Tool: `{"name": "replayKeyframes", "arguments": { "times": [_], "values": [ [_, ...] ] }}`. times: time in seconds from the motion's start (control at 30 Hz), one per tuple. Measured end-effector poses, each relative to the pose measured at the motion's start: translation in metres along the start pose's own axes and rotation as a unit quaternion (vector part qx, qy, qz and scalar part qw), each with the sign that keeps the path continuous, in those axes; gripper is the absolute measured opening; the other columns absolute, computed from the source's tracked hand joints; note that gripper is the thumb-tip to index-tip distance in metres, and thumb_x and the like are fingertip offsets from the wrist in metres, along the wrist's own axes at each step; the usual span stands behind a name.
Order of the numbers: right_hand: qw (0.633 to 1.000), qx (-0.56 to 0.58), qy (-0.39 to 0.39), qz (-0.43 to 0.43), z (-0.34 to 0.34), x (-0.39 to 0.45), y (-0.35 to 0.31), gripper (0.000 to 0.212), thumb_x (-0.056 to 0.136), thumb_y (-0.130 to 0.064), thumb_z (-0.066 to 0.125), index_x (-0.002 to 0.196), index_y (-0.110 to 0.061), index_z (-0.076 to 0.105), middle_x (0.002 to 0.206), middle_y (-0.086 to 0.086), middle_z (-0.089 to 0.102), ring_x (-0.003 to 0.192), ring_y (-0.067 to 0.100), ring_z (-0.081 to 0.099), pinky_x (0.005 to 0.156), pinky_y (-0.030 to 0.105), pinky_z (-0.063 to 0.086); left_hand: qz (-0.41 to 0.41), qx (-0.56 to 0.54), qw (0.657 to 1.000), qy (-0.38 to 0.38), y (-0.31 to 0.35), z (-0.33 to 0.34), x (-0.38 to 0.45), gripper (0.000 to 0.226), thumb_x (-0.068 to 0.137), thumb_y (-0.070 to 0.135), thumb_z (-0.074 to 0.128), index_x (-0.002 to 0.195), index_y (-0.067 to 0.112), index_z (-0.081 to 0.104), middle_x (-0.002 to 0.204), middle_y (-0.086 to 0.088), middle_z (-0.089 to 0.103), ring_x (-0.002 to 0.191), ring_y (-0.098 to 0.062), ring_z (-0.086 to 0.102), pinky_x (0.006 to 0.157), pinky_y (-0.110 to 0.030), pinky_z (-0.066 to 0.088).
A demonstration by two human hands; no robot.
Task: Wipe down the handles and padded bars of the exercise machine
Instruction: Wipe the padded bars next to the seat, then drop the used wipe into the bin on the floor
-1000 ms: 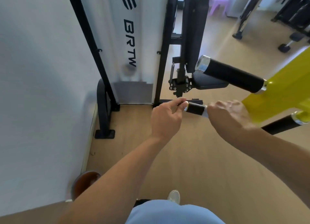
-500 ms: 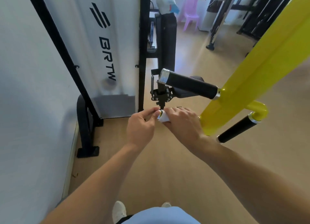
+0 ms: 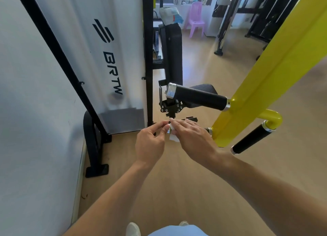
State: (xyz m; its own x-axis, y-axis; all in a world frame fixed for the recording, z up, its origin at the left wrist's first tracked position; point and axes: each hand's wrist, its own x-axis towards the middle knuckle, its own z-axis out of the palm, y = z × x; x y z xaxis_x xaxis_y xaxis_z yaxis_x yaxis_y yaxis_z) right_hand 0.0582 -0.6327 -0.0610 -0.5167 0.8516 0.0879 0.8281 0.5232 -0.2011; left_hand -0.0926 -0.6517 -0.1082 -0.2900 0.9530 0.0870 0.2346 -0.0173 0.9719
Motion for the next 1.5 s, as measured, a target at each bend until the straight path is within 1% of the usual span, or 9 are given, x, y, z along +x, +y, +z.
{"name": "replayKeyframes", "arguments": {
  "times": [0.23,0.53,0.77,0.87,0.97,1.13,1.23,1.4,1.5],
  "values": [
    [0.962,-0.255,-0.076,0.069,-0.042,-0.009,0.009,0.022,0.1,-0.014,0.049,0.115,-0.015,0.064,0.104,0.004,0.07,0.094,0.021,0.066,0.104,0.036,0.037,-0.012,0.0,1.0,0.01,0.002,0.004,0.0,0.018,0.092,0.033,0.072,0.109,0.03,0.078,0.102,0.015,0.077,0.092,-0.001,0.072,0.072,-0.008,0.053],
    [0.998,-0.027,0.016,-0.054,-0.004,0.014,-0.002,0.031,0.091,-0.022,0.07,0.12,-0.01,0.068,0.114,0.005,0.074,0.104,0.022,0.071,0.104,0.036,0.046,0.001,0.024,1.0,0.005,0.007,0.0,-0.002,0.02,0.096,0.024,0.067,0.111,0.031,0.077,0.102,0.015,0.078,0.098,-0.005,0.072,0.079,-0.013,0.055],
    [0.963,-0.268,-0.021,0.009,-0.027,-0.021,0.024,0.032,0.101,-0.011,0.042,0.13,-0.003,0.055,0.111,0.01,0.068,0.102,0.025,0.066,0.107,0.038,0.04,-0.022,0.02,0.999,0.035,0.008,0.01,-0.006,0.025,0.094,0.031,0.07,0.115,0.02,0.077,0.104,0.008,0.078,0.097,-0.007,0.072,0.074,-0.003,0.049],
    [0.955,-0.294,-0.011,-0.028,-0.029,-0.033,0.028,0.031,0.093,-0.013,0.064,0.121,0.001,0.066,0.102,0.015,0.074,0.094,0.028,0.072,0.102,0.042,0.049,-0.029,0.015,0.999,0.042,0.005,0.016,-0.016,0.03,0.096,0.038,0.065,0.12,0.024,0.074,0.091,0.01,0.078,0.074,-0.004,0.068,0.065,-0.017,0.056],
    [0.98,-0.182,0.033,-0.077,-0.034,-0.043,0.025,0.014,0.081,-0.014,0.079,0.093,-0.012,0.074,0.073,0.004,0.073,0.068,0.023,0.074,0.072,0.036,0.061,-0.026,0.064,0.996,0.059,0.002,0.02,-0.026,0.034,0.098,0.049,0.057,0.124,0.032,0.07,0.078,0.002,0.076,0.056,-0.011,0.058,0.06,-0.037,0.055],
    [0.993,0.015,-0.012,-0.117,-0.015,-0.053,0.006,0.011,0.089,-0.019,0.065,0.093,-0.028,0.061,0.069,-0.011,0.064,0.063,0.015,0.064,0.055,0.031,0.051,-0.084,0.046,0.994,0.052,-0.012,0.007,-0.054,0.041,0.097,0.05,0.06,0.124,0.022,0.071,0.115,0.011,0.074,0.108,-0.004,0.066,0.092,-0.022,0.054],
    [0.984,0.088,-0.069,-0.141,0.014,-0.057,-0.014,0.003,0.091,-0.03,0.062,0.092,-0.033,0.062,0.066,-0.019,0.056,0.062,0.007,0.055,0.052,0.02,0.033,-0.189,0.014,0.978,0.091,-0.033,-0.008,-0.096,0.032,0.1,0.044,0.056,0.117,0.023,0.072,0.111,0.01,0.074,0.105,-0.004,0.067,0.083,-0.013,0.05],
    [0.937,0.278,-0.208,-0.028,0.079,-0.053,-0.061,0.013,0.085,-0.036,0.071,0.076,-0.027,0.07,0.066,-0.012,0.063,0.06,0.004,0.058,0.054,0.027,0.051,-0.31,-0.071,0.932,0.173,-0.064,-0.041,-0.174,0.039,0.1,0.052,0.047,0.092,0.029,0.077,0.088,0.006,0.078,0.092,-0.014,0.071,0.086,-0.029,0.052],
    [0.882,0.372,-0.287,0.032,0.112,-0.055,-0.097,0.017,0.081,-0.039,0.079,0.081,-0.028,0.067,0.071,-0.009,0.066,0.06,0.004,0.062,0.046,0.013,0.045,-0.332,-0.141,0.909,0.207,-0.077,-0.06,-0.211,0.039,0.097,0.052,0.052,0.091,0.027,0.08,0.089,0.002,0.08,0.088,-0.016,0.074,0.089,-0.034,0.054]
  ]
}}
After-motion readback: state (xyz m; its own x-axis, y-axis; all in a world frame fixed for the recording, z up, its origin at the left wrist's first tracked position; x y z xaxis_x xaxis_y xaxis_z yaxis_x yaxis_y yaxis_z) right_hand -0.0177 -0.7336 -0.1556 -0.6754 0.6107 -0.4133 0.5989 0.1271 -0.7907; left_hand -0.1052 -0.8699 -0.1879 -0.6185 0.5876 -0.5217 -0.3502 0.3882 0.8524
